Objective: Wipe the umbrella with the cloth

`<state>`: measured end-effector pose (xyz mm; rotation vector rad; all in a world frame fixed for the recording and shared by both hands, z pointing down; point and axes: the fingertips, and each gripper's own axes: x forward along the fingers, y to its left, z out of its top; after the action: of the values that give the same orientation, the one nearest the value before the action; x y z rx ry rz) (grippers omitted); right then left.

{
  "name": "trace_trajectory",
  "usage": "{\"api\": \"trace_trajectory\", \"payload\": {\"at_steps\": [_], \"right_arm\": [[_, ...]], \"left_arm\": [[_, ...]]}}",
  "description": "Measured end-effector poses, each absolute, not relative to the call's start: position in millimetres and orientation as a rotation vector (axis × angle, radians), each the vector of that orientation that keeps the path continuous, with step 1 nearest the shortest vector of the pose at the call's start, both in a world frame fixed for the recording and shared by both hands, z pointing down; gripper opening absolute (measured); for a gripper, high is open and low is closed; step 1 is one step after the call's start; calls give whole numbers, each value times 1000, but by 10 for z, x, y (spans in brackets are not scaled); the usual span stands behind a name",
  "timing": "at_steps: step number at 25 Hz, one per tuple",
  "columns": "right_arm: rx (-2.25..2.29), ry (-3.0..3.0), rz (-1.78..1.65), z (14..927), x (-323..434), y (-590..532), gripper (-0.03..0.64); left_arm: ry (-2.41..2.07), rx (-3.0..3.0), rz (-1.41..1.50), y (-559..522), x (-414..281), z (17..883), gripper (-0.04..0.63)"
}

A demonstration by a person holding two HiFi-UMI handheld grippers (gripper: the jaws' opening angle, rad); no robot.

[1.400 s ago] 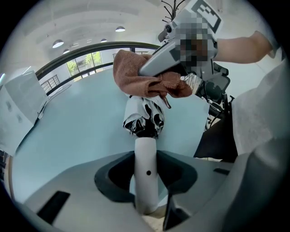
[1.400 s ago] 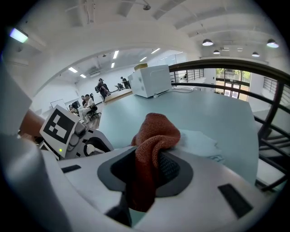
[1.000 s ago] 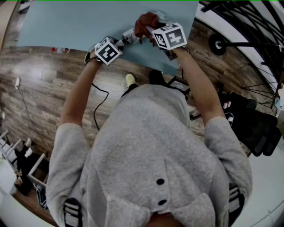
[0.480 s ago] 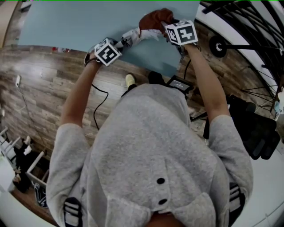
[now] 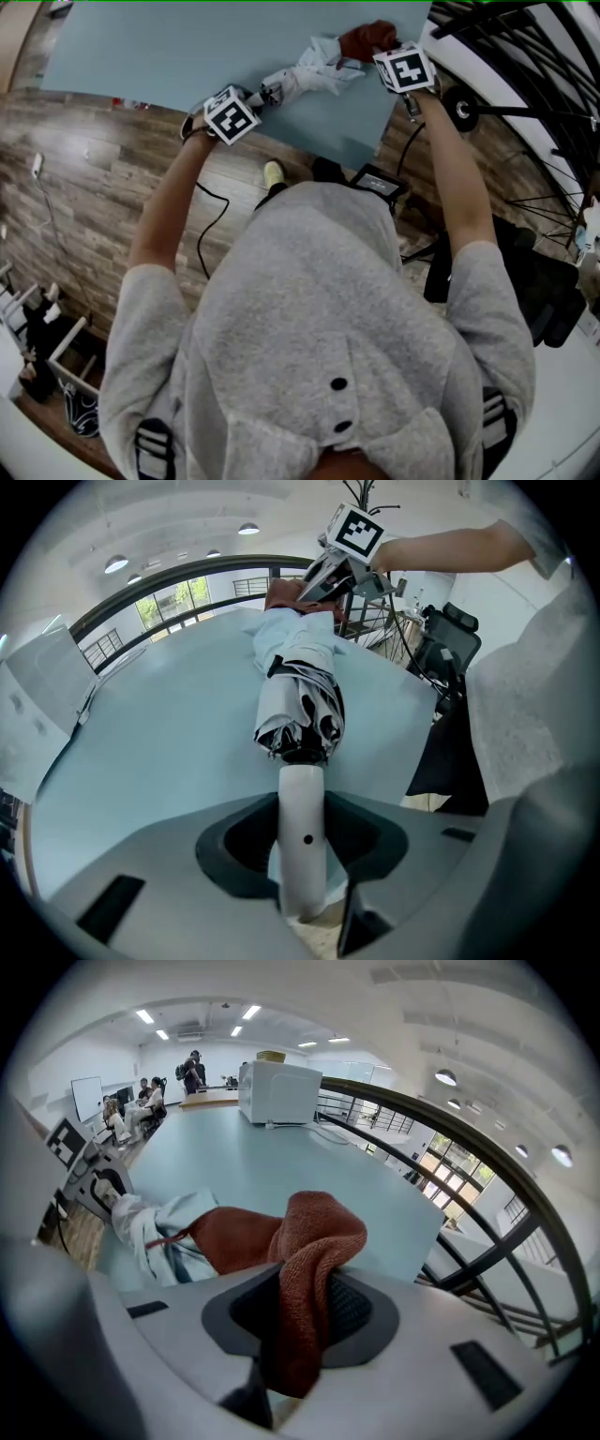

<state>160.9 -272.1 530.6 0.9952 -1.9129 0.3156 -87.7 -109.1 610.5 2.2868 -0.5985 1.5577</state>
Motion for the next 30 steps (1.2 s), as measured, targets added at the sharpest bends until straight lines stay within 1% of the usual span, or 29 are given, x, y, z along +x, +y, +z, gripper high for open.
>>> {"api": "trace_trajectory", "payload": {"at_steps": [5,9,15,19,23,30], "right_arm": [[1032,-1867,226,5169,1712,-3021,104],[987,-1876,172,5083,1550,-3153,104],[479,-1958,147,5280,665,-2701,104],[346,-1857,45,5370,532,-2615,104],[229,-1934,176,5339,209,-2405,104],[138,-1915,288,5425,8,-2180,104]], "left_arm": [[-590,2281,1562,-1093,-886,6121,156],[-596,2287,1559,-1106,-868,6108,156],[-594,2274,1567,-1109,-889,6101,156],[-599,2278,1561,-1122,-880,6100,156],[-593,2275,1566,-1110,-877,6107,156],[-608,2263,1574,-1145,-873,6094,156]]}}
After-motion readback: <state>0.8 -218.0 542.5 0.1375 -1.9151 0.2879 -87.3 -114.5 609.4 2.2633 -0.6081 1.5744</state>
